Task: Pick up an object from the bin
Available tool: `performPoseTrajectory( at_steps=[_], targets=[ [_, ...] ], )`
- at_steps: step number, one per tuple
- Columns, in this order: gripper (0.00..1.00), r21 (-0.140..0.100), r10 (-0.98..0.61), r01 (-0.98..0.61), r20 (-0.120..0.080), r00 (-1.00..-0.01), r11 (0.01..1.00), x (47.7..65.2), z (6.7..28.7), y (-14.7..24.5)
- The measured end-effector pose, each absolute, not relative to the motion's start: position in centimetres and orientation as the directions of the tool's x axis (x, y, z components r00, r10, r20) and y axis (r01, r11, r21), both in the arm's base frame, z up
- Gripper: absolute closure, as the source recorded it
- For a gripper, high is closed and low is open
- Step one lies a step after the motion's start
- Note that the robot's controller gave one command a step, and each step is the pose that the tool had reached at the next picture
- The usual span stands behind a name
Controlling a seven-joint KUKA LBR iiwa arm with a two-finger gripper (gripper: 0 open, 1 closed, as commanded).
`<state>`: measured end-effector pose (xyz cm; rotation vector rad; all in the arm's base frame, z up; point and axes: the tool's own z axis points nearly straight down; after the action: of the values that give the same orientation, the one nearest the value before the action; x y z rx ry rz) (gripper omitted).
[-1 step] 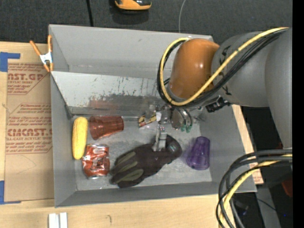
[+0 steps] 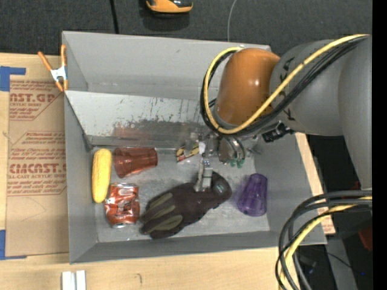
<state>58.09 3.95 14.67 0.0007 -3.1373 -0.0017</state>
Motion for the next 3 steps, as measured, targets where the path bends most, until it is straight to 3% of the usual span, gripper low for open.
performPoseTrajectory(
  at_steps=[1, 2, 3],
  targets=[
    [0.00, 0.001, 0.000, 0.000, 0.001, -1.000, 1.000, 58.2, 14.8, 3.9],
    [0.00, 0.000, -0.068, -0.068, -0.004, -0.998, 0.998, 58.1, 11.5, 4.6],
    [1.00, 0.001, -0.270, -0.270, -0.001, -0.963, 0.963, 56.0, 7.3, 3.7]
  ],
)
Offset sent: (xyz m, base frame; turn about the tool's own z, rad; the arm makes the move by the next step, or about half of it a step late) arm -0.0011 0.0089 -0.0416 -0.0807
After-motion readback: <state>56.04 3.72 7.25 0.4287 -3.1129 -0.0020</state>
